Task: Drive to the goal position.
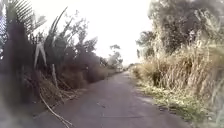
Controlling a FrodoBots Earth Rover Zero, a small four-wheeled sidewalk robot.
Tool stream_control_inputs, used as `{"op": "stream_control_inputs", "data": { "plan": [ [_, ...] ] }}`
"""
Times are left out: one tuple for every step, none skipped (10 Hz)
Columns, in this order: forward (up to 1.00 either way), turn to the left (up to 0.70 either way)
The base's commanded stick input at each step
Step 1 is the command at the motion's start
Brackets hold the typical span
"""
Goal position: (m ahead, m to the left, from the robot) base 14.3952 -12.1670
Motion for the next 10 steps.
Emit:
{"op": "stream_control_inputs", "data": {
  "plan": [
    [0.50,0.00],
    [0.50,0.00],
    [0.50,0.00],
    [0.50,0.00],
    [0.50,0.00],
    [0.50,0.00],
    [0.50,0.00],
    [0.50,0.00],
    [0.50,0.00],
    [0.50,0.00]
  ]
}}
